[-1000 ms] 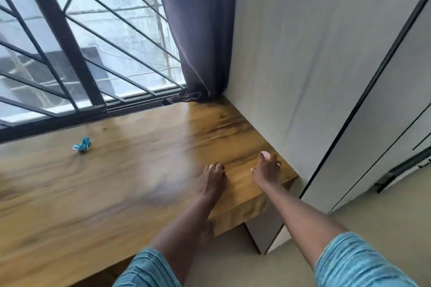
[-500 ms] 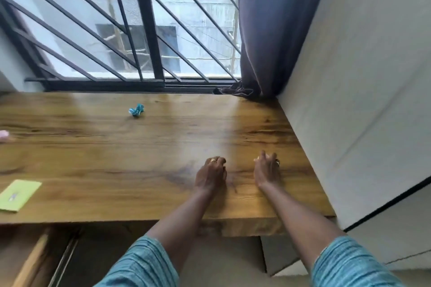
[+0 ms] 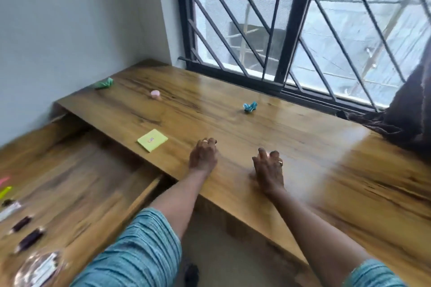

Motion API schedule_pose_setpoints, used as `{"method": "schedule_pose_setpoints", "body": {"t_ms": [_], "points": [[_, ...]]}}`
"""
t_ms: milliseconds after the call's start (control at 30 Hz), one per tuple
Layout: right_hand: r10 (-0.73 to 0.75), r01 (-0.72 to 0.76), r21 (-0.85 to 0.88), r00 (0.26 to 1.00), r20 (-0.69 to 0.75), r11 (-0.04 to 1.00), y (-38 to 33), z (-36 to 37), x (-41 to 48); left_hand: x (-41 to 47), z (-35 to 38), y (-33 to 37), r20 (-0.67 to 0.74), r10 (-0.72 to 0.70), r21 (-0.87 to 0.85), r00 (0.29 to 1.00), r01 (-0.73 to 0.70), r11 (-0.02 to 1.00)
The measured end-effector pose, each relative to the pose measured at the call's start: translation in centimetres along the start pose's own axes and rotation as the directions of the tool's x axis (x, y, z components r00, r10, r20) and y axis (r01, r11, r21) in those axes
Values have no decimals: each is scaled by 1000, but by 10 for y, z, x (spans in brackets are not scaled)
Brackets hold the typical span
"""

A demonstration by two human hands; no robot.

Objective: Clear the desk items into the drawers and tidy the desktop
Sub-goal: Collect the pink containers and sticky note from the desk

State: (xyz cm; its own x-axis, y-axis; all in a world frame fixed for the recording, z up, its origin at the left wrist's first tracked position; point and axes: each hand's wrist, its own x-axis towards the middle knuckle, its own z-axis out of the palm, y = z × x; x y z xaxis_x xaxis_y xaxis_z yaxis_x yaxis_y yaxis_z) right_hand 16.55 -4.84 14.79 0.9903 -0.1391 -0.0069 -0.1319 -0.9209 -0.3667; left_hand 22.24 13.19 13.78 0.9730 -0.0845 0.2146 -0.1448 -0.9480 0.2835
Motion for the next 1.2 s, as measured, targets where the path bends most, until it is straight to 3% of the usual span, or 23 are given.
{"method": "schedule_pose_setpoints", "body": {"t_ms": [167, 467, 667, 833, 1000, 1200], "points": [[-63, 69, 183, 997, -40, 981, -75, 18, 63, 89, -20, -95, -59, -151, 44, 987, 153, 987], [-102, 103, 218, 995, -16, 970, -169, 57, 167, 239, -18, -198, 12, -480, -50, 877, 480, 876], [-100, 103, 204, 995, -28, 973, -183, 79, 196, 296, 4, -238, 49, -501, -90, 864, 503, 859], [-85, 81, 127, 996, 21, 989, -182, 92, 191, 307, 20, -248, 20, -333, -59, 943, 334, 941], [-121, 116, 94, 991, 53, 989, -187, 95, 162, 278, 2, -242, 8, -415, -182, 910, 410, 894], [-198, 198, 82, 980, -5, 977, -196, 85, 96, 203, -36, -247, -56, -363, -225, 930, 342, 912]]}}
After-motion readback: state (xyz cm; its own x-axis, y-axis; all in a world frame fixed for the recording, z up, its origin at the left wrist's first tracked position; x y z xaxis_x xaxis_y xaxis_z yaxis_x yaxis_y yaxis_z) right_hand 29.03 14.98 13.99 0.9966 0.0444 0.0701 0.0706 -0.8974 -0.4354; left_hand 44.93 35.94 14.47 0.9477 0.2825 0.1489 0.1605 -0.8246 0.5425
